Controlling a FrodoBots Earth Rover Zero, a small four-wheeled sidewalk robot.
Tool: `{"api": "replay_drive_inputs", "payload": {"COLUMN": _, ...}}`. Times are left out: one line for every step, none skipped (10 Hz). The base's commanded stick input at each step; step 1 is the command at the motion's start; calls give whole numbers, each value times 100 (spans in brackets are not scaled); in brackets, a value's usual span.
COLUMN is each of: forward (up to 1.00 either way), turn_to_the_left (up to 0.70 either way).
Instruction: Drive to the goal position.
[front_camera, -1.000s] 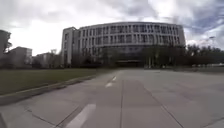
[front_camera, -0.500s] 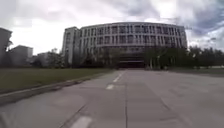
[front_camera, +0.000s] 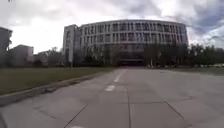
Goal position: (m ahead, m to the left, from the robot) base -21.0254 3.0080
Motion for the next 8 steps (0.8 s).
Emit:
{"api": "replay_drive_inputs", "payload": {"forward": 0, "turn_to_the_left": -100}}
{"api": "replay_drive_inputs", "payload": {"forward": 0, "turn_to_the_left": -100}}
{"api": "replay_drive_inputs", "payload": {"forward": 0, "turn_to_the_left": -100}}
{"api": "replay_drive_inputs", "payload": {"forward": 0, "turn_to_the_left": -98}}
{"api": "replay_drive_inputs", "payload": {"forward": 0, "turn_to_the_left": -89}}
{"api": "replay_drive_inputs", "payload": {"forward": 0, "turn_to_the_left": -97}}
{"api": "replay_drive_inputs", "payload": {"forward": 0, "turn_to_the_left": -100}}
{"api": "replay_drive_inputs", "payload": {"forward": 0, "turn_to_the_left": -100}}
